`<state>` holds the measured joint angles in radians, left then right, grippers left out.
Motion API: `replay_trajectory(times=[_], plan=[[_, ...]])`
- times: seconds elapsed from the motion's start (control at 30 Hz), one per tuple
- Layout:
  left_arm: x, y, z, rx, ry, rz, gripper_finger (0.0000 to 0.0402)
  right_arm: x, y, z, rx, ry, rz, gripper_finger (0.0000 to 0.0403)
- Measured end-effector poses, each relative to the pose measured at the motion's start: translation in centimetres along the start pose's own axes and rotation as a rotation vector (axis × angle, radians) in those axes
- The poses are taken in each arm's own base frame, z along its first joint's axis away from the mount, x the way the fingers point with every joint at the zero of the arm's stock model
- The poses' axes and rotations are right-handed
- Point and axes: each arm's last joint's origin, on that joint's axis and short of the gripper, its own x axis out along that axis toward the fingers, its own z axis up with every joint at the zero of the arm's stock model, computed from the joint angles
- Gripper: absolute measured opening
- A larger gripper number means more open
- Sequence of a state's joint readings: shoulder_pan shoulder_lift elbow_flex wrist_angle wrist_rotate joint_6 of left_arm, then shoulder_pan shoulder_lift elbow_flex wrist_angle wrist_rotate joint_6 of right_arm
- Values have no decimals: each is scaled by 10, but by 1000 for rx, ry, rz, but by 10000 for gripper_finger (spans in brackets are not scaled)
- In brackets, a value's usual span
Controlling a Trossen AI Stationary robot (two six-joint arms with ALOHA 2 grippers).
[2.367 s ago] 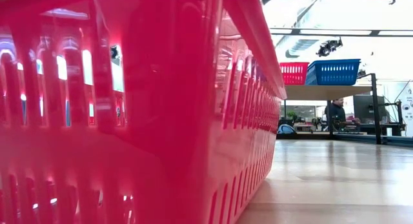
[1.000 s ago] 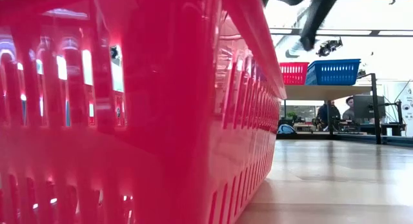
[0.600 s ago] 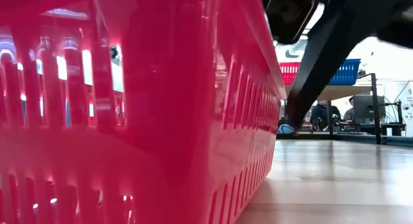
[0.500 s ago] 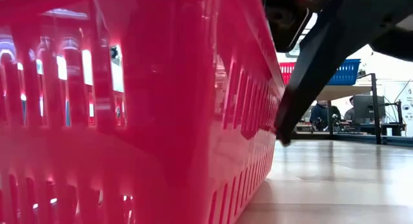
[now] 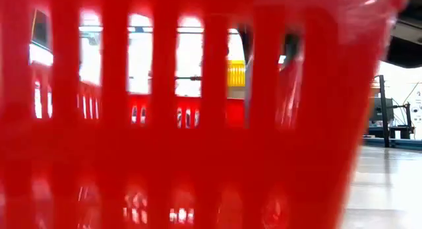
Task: Stack baskets on shelf by color
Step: Stack the bottom red basket on the red basket on the shelf
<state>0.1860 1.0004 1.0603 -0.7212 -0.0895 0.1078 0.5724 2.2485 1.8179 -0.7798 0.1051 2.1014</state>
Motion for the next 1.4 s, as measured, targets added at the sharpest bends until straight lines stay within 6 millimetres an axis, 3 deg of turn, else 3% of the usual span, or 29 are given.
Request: replay_trajectory(times=[0.2, 0.53, 0.77, 1.4], plan=[[0, 0, 0, 0, 0, 0, 100, -22, 3, 11, -5, -56, 1, 1], [0, 0, 0, 0, 0, 1, 100, -83, 9, 56, -116, -120, -63, 0], [0, 0, 0, 26, -1, 1, 100, -138, 11, 105, -239, -194, -77, 0], [0, 0, 0, 25, -2, 5, 100, -270, -25, 250, -417, -370, -102, 0]])
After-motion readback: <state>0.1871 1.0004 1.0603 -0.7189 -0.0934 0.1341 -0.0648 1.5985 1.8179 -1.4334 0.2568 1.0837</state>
